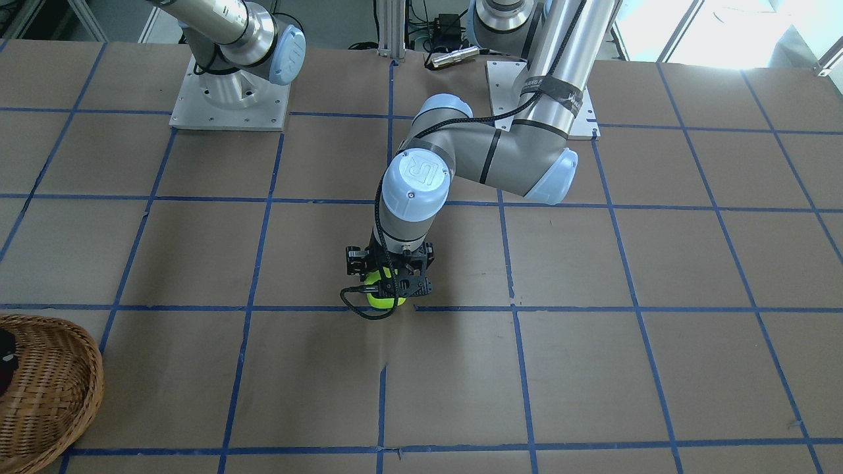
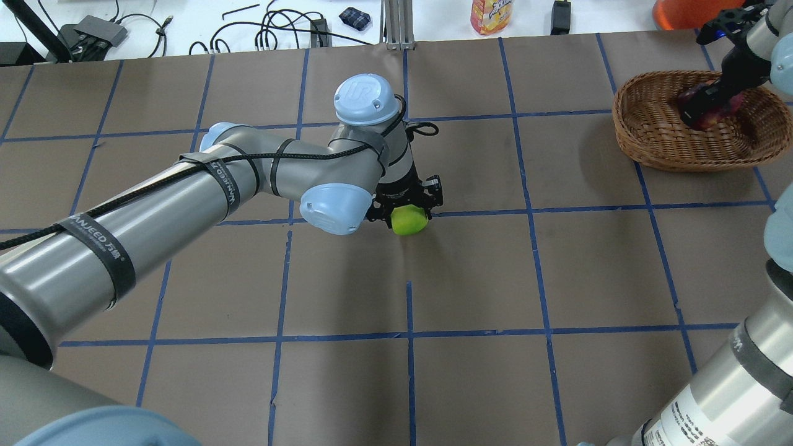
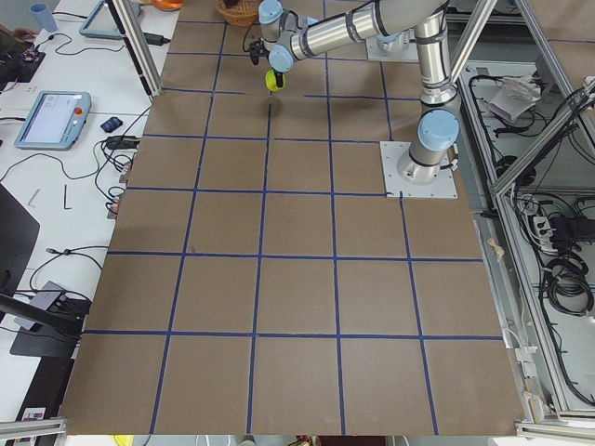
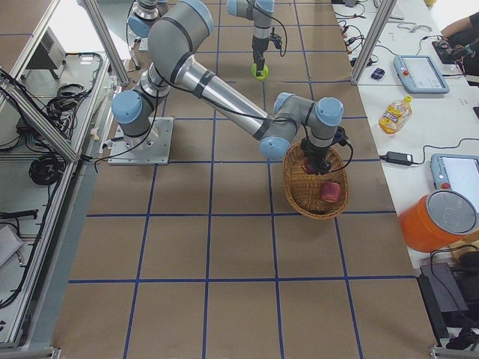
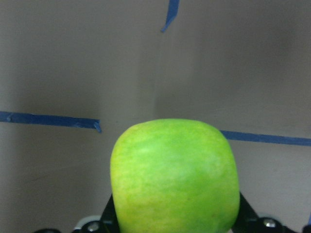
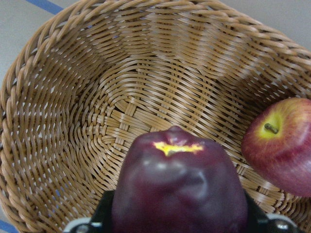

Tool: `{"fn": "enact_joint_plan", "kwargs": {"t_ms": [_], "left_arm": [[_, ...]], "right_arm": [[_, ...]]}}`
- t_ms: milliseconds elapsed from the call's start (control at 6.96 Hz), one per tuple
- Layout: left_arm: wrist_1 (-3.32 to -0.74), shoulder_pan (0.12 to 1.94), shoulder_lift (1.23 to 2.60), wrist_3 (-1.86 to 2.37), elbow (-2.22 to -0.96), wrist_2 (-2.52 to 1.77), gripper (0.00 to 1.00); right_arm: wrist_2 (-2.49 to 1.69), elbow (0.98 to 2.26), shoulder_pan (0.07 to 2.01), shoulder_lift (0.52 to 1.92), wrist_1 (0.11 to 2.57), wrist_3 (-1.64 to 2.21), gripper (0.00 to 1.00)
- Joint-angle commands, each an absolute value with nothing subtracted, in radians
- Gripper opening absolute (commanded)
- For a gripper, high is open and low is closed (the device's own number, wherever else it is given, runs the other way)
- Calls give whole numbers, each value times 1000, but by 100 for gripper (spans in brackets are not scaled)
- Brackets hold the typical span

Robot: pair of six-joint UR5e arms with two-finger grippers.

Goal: Put all apples into basket
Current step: 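Drop the dark red apple in the basket while left sets green apple at center, then move the right gripper back toward the green apple while left withdraws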

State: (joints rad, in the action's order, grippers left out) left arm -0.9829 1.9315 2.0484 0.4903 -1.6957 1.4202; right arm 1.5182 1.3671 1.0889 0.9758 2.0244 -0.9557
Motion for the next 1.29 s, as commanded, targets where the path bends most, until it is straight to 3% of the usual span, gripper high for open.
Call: {"fn": "enact_joint_plan", "kwargs": {"t_ms": [0,575,1150], "left_arm": [[-953,1922,2034,491,-1678,1428,100],[-1343,1662,1901,119,-1542,1460,100],[-1465,1631,1702,-87,-1566,1514,100]], "right_arm": [[1525,1362,1088,983,2016,-965,100],[1516,1371,1155,1066,1831,-924,100],[1513,1373,1536,1085,1805,-311,100]]}}
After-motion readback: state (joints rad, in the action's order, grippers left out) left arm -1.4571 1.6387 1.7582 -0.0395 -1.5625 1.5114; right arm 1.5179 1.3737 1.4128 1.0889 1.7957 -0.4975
